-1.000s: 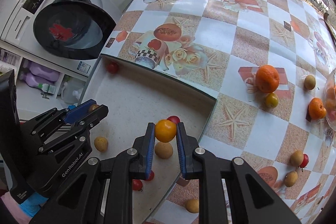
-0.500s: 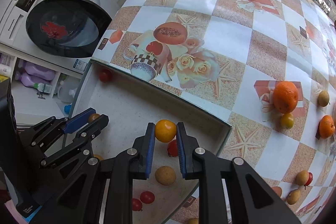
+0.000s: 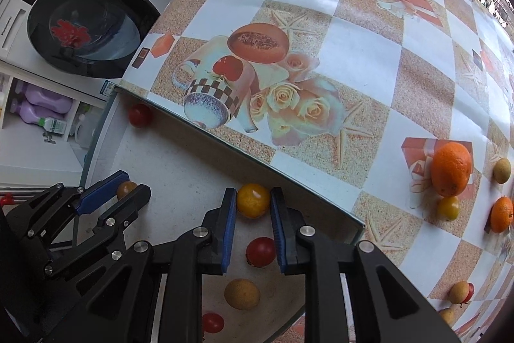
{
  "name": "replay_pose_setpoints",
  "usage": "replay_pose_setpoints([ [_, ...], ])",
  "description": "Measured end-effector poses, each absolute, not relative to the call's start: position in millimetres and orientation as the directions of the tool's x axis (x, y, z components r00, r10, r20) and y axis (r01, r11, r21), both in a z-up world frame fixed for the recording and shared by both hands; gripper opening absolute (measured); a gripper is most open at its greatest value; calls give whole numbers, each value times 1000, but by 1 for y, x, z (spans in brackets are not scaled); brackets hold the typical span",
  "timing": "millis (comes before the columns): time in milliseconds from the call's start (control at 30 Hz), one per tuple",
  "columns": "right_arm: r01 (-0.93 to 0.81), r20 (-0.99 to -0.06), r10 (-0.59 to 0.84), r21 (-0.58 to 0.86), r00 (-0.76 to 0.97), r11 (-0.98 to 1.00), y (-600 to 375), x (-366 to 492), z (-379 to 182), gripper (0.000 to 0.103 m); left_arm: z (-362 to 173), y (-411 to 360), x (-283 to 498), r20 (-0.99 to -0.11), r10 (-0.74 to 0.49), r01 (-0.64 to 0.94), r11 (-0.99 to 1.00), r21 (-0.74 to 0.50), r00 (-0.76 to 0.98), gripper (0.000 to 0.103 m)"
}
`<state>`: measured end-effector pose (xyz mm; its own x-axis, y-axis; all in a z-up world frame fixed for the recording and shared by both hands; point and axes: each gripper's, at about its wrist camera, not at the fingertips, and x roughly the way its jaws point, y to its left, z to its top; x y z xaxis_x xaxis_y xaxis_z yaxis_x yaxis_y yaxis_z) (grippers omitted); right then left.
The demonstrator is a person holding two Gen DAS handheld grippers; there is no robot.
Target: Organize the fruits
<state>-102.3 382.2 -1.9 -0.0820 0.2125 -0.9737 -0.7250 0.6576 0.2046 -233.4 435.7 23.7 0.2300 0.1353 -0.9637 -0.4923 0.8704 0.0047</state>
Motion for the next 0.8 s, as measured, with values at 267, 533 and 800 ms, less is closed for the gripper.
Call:
replay_pose_setpoints([
  [267, -697, -967, 229, 239, -110, 676, 374, -100, 0, 57, 29, 431, -242, -955, 170, -480, 877, 33, 243, 82],
  [533, -677, -963, 246, 251, -107, 692, 365, -102, 11, 57, 41, 427, -244, -951, 175, -479, 877, 33, 255, 83],
  [800, -682, -963, 257, 242, -82, 690, 348, -114, 49, 82, 58, 414, -258, -960, 166, -483, 875, 37, 227, 84],
])
